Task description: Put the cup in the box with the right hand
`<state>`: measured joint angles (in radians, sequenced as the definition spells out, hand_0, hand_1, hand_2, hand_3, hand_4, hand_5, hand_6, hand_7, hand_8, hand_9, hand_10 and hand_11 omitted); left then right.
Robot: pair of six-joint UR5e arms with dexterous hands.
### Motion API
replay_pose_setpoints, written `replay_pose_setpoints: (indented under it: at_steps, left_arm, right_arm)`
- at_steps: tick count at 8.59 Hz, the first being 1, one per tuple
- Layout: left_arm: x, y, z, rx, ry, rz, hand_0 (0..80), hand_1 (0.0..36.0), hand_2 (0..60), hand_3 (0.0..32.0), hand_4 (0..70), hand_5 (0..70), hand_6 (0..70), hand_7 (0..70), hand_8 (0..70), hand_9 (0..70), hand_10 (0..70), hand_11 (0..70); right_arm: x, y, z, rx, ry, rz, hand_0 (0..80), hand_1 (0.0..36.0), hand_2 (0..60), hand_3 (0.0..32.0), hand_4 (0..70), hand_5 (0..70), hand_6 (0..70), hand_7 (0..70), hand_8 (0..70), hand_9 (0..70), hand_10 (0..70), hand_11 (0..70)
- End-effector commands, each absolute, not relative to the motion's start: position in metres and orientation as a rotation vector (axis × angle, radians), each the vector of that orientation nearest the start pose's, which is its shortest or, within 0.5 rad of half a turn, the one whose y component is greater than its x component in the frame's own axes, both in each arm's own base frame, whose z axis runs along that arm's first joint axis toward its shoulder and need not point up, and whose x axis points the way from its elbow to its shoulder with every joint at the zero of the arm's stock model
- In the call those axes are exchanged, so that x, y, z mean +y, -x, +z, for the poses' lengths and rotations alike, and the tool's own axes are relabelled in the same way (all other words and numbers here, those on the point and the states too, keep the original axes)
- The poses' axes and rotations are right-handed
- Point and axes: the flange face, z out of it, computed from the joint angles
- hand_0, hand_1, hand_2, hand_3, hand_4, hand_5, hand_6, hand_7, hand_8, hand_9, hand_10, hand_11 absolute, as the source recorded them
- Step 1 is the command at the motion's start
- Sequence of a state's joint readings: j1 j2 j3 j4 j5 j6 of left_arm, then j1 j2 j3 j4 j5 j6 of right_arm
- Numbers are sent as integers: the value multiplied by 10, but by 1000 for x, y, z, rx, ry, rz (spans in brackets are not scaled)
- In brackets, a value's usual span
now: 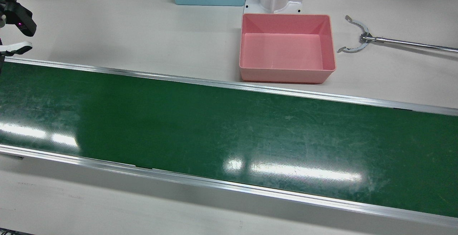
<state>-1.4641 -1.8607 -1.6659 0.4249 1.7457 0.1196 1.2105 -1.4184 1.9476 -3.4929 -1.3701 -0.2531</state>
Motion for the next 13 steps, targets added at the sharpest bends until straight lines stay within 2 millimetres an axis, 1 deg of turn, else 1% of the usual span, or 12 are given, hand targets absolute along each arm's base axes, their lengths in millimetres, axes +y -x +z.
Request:
replay_pose_setpoints:
  at_steps: [1, 4, 6, 7, 10, 13]
  left_arm:
    - [-588, 54, 526, 1994, 168, -2041, 0, 0, 0, 0, 0, 0, 0, 0, 0, 0, 0, 0]
    - [-588, 54, 526, 1994, 168, -2041, 0, 0, 0, 0, 0, 0, 0, 0, 0, 0, 0, 0]
    - [-588, 54, 526, 1995, 170, -2042, 0, 0, 0, 0, 0, 0, 0, 0, 0, 0, 0, 0]
    - [-588, 53, 526, 1994, 171, -2041, 0, 0, 0, 0, 0, 0, 0, 0, 0, 0, 0, 0]
    - [-588, 54, 526, 1994, 168, -2041, 0, 0, 0, 0, 0, 0, 0, 0, 0, 0, 0, 0]
    - [-588, 54, 526, 1994, 168, -2041, 0, 0, 0, 0, 0, 0, 0, 0, 0, 0, 0, 0]
  right_arm:
    - [-536, 39, 464, 2611, 77, -2147, 557, 123, 0, 0, 340, 53, 89, 385, 16, 85, 61, 106]
    - [-537, 38, 465, 2607, 81, -2148, 557, 124, 0, 0, 332, 54, 87, 381, 14, 82, 60, 104]
    - [-537, 39, 465, 2608, 79, -2149, 558, 124, 0, 0, 342, 53, 91, 396, 16, 87, 62, 106]
    - [-538, 39, 465, 2608, 79, -2149, 557, 124, 0, 0, 341, 54, 89, 388, 17, 86, 62, 107]
    - [-538, 40, 465, 2611, 75, -2150, 557, 124, 0, 0, 349, 54, 94, 410, 21, 95, 65, 111]
    - [-537, 40, 465, 2611, 75, -2150, 558, 124, 0, 0, 348, 53, 94, 413, 18, 92, 62, 107]
